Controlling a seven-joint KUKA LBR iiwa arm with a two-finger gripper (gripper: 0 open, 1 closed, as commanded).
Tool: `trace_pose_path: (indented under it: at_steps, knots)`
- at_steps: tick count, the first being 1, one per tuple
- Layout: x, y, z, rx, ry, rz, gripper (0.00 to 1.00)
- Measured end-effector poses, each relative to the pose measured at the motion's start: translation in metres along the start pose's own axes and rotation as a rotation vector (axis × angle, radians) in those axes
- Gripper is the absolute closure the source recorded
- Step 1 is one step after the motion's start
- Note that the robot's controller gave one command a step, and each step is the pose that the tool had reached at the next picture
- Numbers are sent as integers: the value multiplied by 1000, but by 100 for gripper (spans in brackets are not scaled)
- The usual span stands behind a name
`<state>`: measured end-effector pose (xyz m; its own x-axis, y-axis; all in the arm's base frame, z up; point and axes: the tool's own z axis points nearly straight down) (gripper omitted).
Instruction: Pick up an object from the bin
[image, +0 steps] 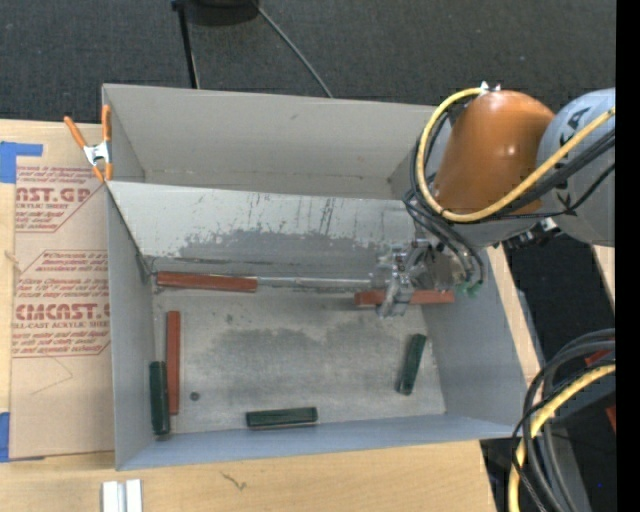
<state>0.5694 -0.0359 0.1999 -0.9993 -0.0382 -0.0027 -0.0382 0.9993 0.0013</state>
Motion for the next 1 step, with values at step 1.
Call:
trace_pose_path:
  at_steps: [1]
  knots:
    - [2, -2, -6, -1, 6, -28, 100]
